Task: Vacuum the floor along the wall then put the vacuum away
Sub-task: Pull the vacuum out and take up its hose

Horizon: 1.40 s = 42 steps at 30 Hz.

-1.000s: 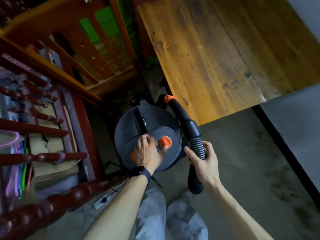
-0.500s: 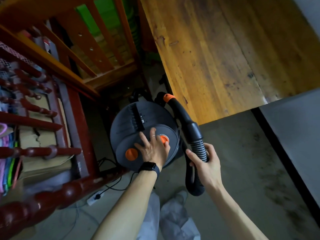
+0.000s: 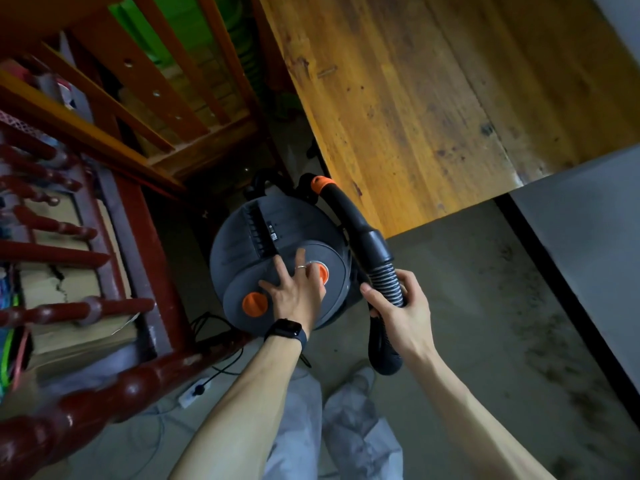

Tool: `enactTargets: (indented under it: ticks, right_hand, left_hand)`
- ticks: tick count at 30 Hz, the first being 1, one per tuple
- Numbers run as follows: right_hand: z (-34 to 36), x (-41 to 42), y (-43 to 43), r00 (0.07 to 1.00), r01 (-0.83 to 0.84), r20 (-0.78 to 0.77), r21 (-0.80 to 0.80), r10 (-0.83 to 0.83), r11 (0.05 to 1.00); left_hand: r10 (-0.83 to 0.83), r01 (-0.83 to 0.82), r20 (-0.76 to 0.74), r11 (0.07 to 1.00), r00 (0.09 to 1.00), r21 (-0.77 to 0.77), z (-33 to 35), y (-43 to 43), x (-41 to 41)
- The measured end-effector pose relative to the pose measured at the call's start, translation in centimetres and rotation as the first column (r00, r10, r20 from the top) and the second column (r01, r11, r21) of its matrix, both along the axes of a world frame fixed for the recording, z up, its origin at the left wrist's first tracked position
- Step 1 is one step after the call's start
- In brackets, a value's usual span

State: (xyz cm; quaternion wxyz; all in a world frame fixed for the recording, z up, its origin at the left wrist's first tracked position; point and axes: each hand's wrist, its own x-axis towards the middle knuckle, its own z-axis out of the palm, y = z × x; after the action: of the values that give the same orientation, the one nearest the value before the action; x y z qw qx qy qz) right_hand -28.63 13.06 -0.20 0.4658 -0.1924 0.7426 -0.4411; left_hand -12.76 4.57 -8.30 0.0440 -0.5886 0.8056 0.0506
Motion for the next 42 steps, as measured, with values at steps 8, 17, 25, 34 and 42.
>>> enactTargets:
  ticks: [8,17,25,34,42]
  right_hand:
    - [0.3,0.2,0.2,1.000,-0.004,0.015,-0.016,0.004,1.000]
    - [0.5,0.2,0.4,1.000,-0.027,0.008,-0.013,0.027,1.000]
    - [0.3,2.5,0.0,0.995,-0.082,-0.048,0.038,0.084,0.996]
    - [-0.1,4.3,-0.7,0.985,-0.151,-0.080,0.049,0.154,0.987]
    - [-0.4,4.7,-0.6,0.982,-0.162,-0.082,0.080,0.168,0.984]
  left_hand:
    - [-0.056,0.055,0.068,0.998,0.996,0.027,0.4,-0.1,0.4]
    - [-0.019,0.021,-0.032,0.999,0.999,0.039,0.5,0.3,1.5]
    - [0.570,-0.567,-0.101,0.822,0.816,0.055,2.9,2.5,8.2]
    - [0.341,-0.351,0.083,0.918,0.936,0.185,1.8,2.4,9.8]
    - [0.227,-0.239,0.105,0.963,0.968,0.124,0.9,2.8,10.7]
